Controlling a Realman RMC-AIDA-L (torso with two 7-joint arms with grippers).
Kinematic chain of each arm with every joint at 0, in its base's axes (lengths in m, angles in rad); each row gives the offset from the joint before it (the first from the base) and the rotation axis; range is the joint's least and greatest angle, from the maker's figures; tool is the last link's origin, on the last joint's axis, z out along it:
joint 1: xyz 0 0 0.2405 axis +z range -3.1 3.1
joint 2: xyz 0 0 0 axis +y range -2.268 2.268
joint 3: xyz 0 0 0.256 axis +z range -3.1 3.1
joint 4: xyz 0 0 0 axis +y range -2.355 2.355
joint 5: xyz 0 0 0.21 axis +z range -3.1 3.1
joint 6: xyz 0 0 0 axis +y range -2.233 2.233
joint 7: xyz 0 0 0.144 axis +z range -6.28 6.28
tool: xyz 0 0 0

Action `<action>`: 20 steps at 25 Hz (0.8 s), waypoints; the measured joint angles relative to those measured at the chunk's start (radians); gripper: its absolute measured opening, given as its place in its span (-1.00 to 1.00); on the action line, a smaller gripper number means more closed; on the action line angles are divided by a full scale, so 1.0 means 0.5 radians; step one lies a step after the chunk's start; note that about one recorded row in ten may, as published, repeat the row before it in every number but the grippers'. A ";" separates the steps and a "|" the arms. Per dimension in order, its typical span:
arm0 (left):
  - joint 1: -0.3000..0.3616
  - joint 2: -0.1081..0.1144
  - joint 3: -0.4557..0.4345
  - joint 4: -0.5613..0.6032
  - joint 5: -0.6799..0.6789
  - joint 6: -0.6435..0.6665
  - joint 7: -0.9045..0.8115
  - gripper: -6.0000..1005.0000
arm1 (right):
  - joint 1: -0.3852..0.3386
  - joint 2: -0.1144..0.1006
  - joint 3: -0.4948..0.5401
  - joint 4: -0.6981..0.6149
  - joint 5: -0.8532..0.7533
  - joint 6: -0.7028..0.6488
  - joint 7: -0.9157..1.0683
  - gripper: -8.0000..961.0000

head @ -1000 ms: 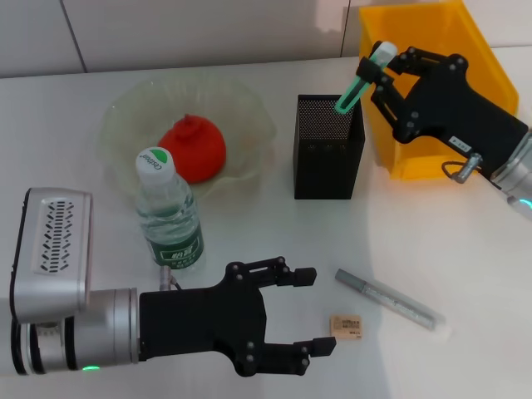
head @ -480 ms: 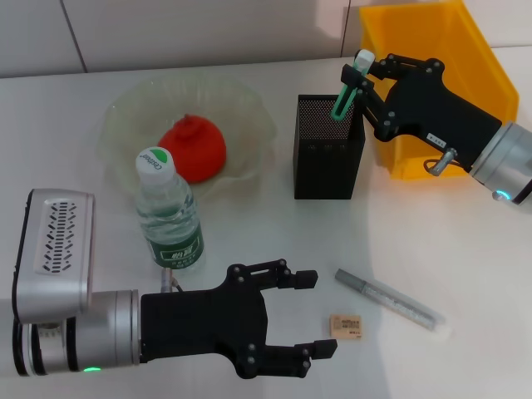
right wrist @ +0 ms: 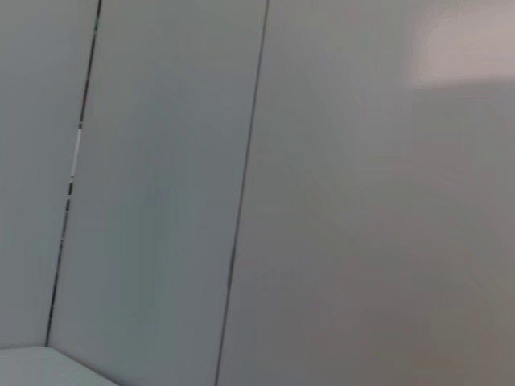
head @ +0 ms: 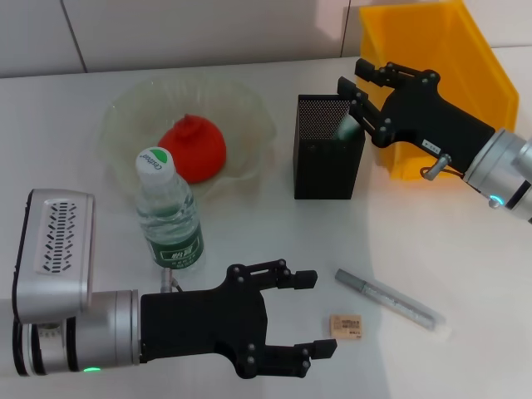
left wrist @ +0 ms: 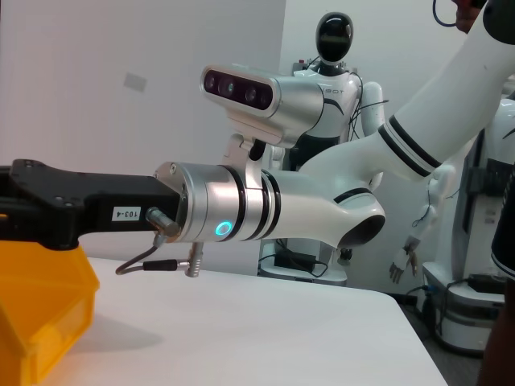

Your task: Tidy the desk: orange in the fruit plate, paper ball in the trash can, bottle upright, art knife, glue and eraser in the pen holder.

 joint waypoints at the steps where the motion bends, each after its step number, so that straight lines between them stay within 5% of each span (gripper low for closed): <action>1: -0.001 0.000 0.000 0.000 0.000 0.000 0.000 0.60 | -0.009 0.001 0.006 0.003 0.011 -0.003 0.002 -0.56; 4: -0.002 0.000 -0.001 0.000 0.000 0.000 0.004 0.60 | -0.071 0.001 0.010 -0.004 0.097 -0.123 0.048 -0.46; 11: 0.003 0.000 -0.014 0.006 0.000 0.001 0.017 0.60 | -0.186 -0.006 0.007 -0.197 0.230 -0.389 0.342 0.10; 16: 0.043 0.016 -0.042 0.003 -0.042 0.025 0.042 0.60 | -0.292 -0.010 -0.077 -0.740 0.192 -0.513 1.086 0.51; 20: 0.086 0.023 -0.118 -0.003 -0.047 0.071 0.075 0.60 | -0.399 -0.014 -0.286 -1.373 0.007 -0.535 1.727 0.59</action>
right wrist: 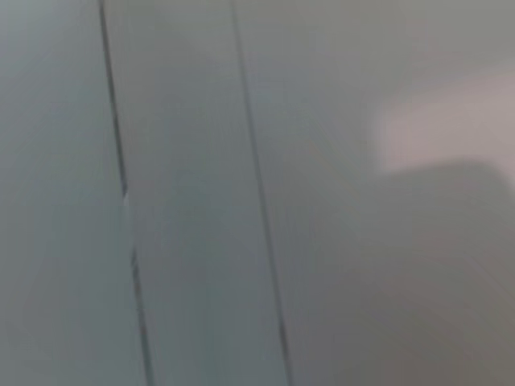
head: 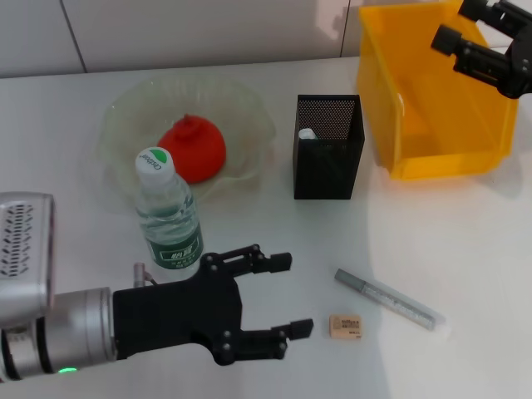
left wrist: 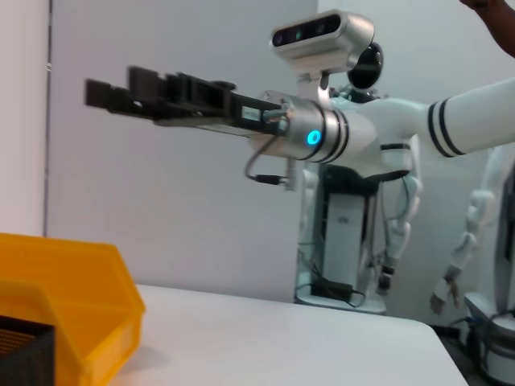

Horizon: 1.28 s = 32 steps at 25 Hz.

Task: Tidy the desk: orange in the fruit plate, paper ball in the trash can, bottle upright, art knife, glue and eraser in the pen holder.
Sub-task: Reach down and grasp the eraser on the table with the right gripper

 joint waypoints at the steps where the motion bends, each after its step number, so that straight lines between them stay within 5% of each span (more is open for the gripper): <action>1: 0.000 0.000 0.000 0.000 0.000 0.000 0.000 0.60 | -0.028 0.000 -0.053 -0.193 -0.092 -0.011 0.176 0.59; 3: 0.016 0.004 -0.045 -0.006 0.002 0.022 0.002 0.60 | -0.100 0.000 -0.210 -0.870 -0.475 -0.139 0.746 0.59; 6: 0.047 0.007 -0.161 -0.064 0.006 0.122 0.073 0.60 | -0.053 -0.012 -0.233 -1.273 -0.775 -0.446 1.070 0.59; 10: 0.033 0.007 -0.221 -0.172 0.010 0.188 0.118 0.60 | 0.085 -0.064 -0.244 -1.537 -1.032 -0.810 1.368 0.58; 11: 0.031 0.007 -0.221 -0.180 0.012 0.185 0.121 0.60 | 0.202 -0.118 -0.284 -1.598 -1.149 -1.028 1.546 0.58; 17: 0.023 0.013 -0.222 -0.182 0.017 0.171 0.084 0.60 | 0.367 -0.184 -0.693 -1.575 -1.400 -1.116 1.739 0.58; 20: 0.019 0.022 -0.223 -0.182 0.019 0.166 0.076 0.60 | 0.458 -0.139 -1.005 -1.493 -1.603 -1.100 1.704 0.58; 21: 0.019 0.025 -0.223 -0.182 0.019 0.165 0.076 0.60 | 0.531 -0.079 -1.125 -1.438 -1.714 -1.087 1.691 0.58; 25: 0.017 0.038 -0.213 -0.180 0.025 0.165 0.057 0.60 | 0.595 -0.009 -1.288 -1.398 -1.826 -1.079 1.665 0.58; 32: 0.011 0.040 -0.236 -0.180 0.116 0.163 0.005 0.60 | 0.586 0.006 -1.606 -1.354 -1.785 -1.010 1.668 0.58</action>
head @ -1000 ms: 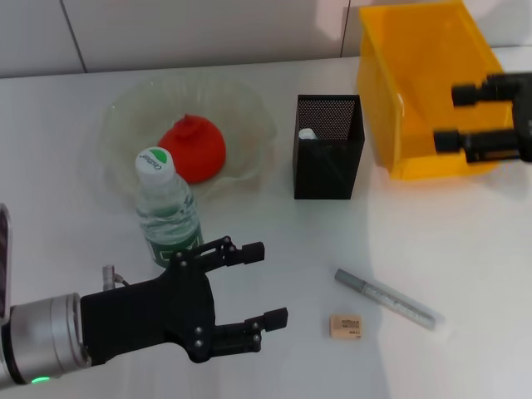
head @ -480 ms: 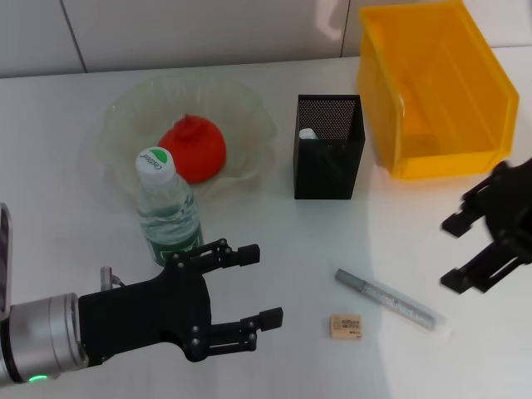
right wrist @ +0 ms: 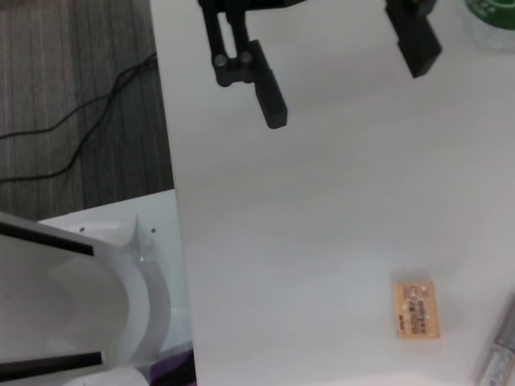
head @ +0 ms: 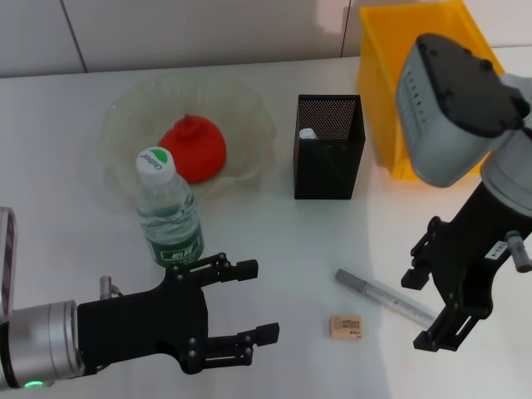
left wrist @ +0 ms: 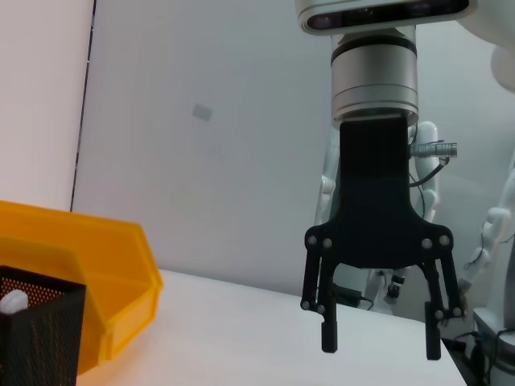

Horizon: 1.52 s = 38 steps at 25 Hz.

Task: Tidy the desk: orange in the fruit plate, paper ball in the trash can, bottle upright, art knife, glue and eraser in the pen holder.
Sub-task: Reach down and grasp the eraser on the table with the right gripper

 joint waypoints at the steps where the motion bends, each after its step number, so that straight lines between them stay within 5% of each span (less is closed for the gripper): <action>1: 0.000 0.000 0.000 0.000 0.000 0.000 0.000 0.60 | 0.003 0.001 -0.031 0.010 0.001 0.014 0.002 0.58; 19: -0.069 -0.008 -0.014 -0.002 0.048 -0.050 -0.036 0.60 | -0.030 0.004 -0.536 0.145 -0.006 0.408 -0.071 0.58; 38: -0.065 -0.002 -0.007 -0.025 0.117 -0.073 -0.034 0.60 | -0.049 0.009 -0.691 0.245 -0.005 0.665 -0.072 0.56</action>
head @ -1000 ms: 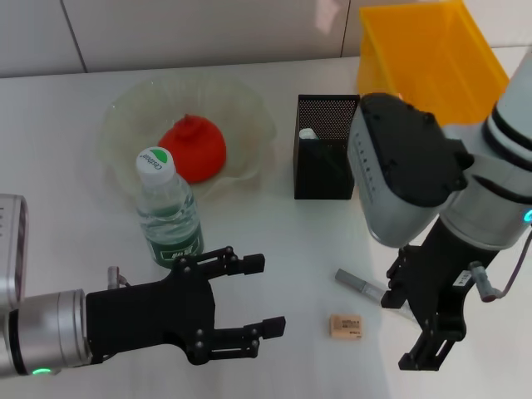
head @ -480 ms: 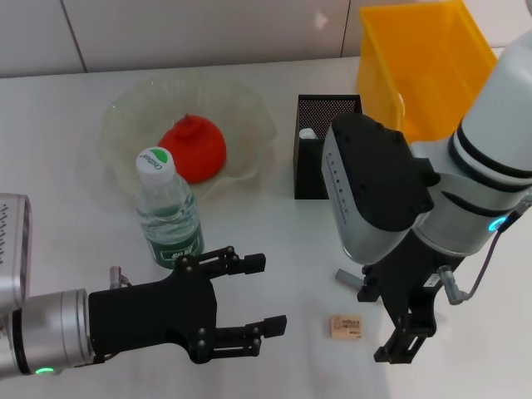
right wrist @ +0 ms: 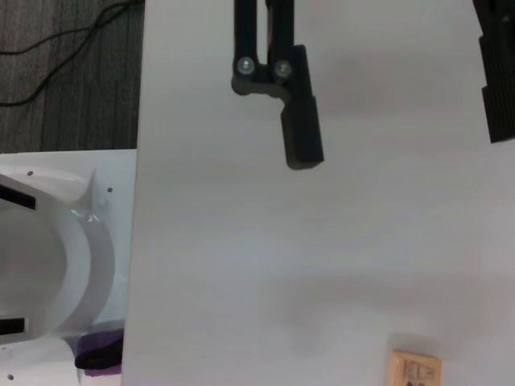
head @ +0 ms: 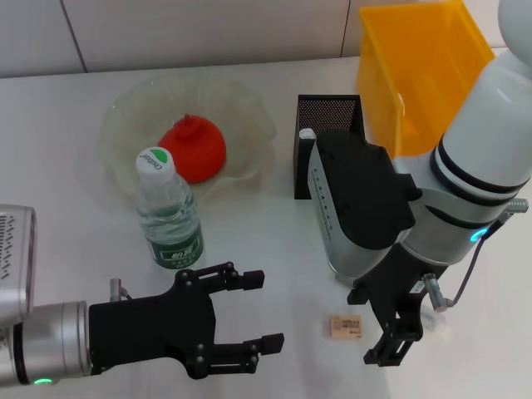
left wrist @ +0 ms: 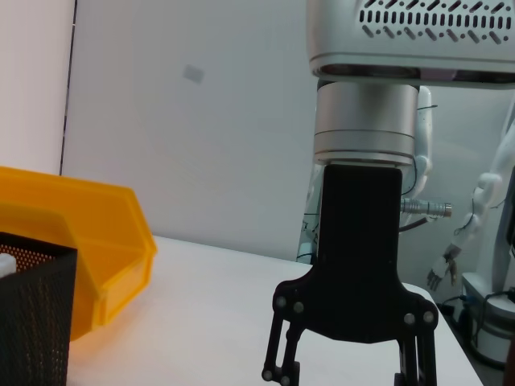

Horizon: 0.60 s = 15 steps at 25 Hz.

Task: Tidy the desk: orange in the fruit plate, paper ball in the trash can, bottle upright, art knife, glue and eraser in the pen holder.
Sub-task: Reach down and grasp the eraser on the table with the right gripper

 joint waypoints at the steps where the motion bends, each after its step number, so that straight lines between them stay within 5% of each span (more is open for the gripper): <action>1: 0.002 -0.001 -0.001 0.002 0.006 0.000 0.002 0.60 | 0.001 0.000 -0.004 0.009 0.001 0.004 0.000 0.55; 15: -0.003 -0.018 -0.004 0.002 0.093 -0.049 0.068 0.60 | 0.014 0.000 -0.077 0.087 -0.009 0.101 -0.014 0.45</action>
